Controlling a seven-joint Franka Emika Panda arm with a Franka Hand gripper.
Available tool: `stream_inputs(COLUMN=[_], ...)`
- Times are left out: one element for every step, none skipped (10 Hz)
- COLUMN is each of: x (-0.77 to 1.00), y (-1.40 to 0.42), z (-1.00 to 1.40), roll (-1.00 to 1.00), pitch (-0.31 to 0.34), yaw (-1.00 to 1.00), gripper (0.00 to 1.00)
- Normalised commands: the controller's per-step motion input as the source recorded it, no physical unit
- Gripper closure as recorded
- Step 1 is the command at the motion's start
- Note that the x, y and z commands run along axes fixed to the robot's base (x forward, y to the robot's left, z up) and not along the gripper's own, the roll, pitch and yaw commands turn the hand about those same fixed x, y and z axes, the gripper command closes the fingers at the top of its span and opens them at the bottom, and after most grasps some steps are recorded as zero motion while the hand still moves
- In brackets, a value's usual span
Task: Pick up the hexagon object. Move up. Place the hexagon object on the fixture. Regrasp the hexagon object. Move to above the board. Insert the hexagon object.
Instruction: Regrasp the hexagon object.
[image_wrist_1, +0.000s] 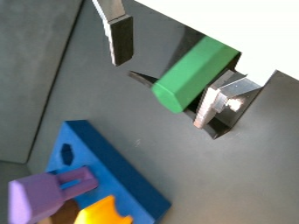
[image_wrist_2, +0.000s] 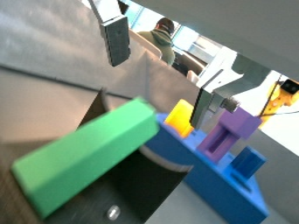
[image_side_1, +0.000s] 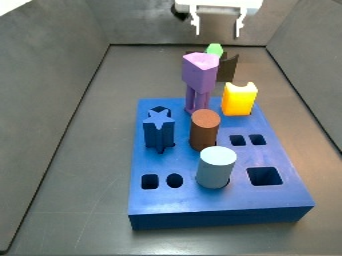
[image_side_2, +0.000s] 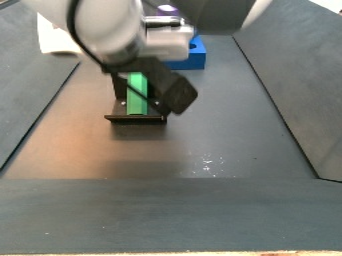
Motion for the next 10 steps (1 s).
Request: stream_inputs(x=[-0.04,-0.03,-0.03,-0.12,-0.11,-0.12,-0.12,-0.09,-0.05,-0.02], y=[0.0,0.0,0.01,-0.82,-0.8,-0.64,-0.49,-0.27,-0.12,-0.04], z=[0.68,0.44,0.25,0.9,0.82,0.67,0.48,0.2,0.05,0.04], roll=[0.05,0.05,0.05,1.0,1.0,1.0,1.0,1.0,1.0,1.0], pitch=[0.064,0.073,0.081,0.046,0.045,0.03,0.022,0.018,0.016,0.018], yaw=[0.01,0.0,-0.01,0.01,0.0,0.0,0.0,0.0,0.0,0.0], gripper=[0.0,0.0,0.0,0.0,0.0,0.0,0.0,0.0,0.0,0.0])
